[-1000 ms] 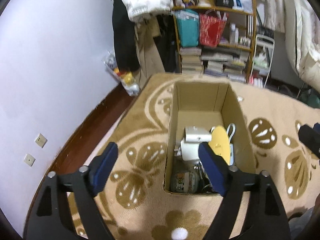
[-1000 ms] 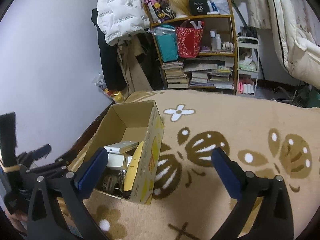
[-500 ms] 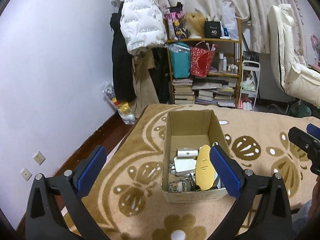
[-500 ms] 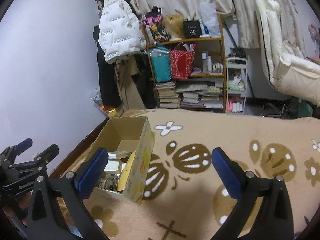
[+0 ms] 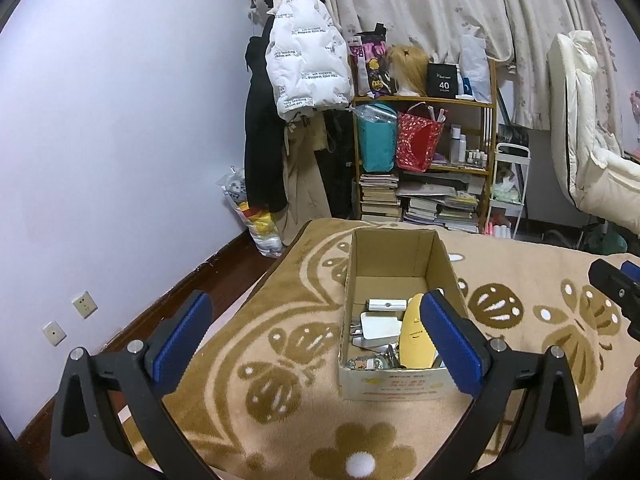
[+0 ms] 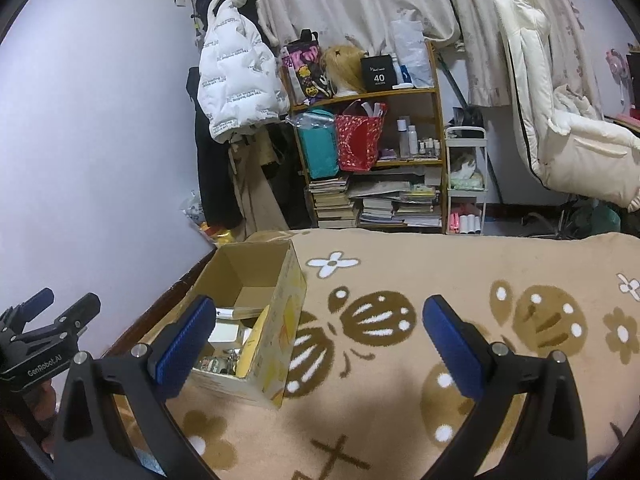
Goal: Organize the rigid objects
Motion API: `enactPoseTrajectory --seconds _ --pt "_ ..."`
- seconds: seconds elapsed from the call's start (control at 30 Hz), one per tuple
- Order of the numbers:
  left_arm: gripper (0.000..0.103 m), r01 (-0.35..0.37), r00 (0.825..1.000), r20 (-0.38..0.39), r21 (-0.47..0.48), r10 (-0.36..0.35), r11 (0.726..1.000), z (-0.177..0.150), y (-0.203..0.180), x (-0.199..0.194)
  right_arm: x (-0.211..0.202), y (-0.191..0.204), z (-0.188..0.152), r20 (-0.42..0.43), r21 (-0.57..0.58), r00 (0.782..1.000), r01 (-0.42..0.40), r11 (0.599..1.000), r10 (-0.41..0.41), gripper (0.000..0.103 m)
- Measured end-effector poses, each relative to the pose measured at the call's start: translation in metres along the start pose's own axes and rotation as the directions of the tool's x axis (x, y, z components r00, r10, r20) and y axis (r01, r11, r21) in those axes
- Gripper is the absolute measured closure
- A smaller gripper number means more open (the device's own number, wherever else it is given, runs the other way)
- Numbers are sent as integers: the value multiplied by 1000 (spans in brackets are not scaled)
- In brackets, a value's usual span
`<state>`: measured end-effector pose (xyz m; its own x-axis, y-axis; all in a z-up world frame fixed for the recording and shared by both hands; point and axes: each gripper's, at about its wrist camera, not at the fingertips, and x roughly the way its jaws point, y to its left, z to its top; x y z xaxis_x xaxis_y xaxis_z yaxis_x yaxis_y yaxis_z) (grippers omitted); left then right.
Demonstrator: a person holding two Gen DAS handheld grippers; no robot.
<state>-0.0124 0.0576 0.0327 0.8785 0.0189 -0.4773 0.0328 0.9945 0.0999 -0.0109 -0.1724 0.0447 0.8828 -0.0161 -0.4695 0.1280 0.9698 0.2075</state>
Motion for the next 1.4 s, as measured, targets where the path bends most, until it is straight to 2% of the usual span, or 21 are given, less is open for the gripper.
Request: enactPoseTrajectory --seconds 0.17,0.27,0.5,0.87,1.13,1.4 --pt "1 -8 1000 18 39 7 999 -2 -5 -5 0 -3 -8 -6 2 1000 25 1000 -25 0" --pt "1 -37 999 32 41 35 998 -3 -5 -7 0 -8 -9 -12 28 1000 17 999 -16 0" --pt "1 -23 1000 9 8 23 1000 -2 1 -2 -2 -14 -9 -8 41 1000 22 999 -22 0" --pt "1 6 1000 4 19 -6 1000 -4 -2 3 0 -15 -9 -14 41 999 33 999 -33 0" --pt "1 -11 1000 11 37 10 999 -7 -8 3 -1 -17 -10 -14 36 999 38 999 -38 0" --pt "1 10 1000 5 50 -10 999 -8 -8 4 0 -17 -10 -17 41 999 38 998 -38 0"
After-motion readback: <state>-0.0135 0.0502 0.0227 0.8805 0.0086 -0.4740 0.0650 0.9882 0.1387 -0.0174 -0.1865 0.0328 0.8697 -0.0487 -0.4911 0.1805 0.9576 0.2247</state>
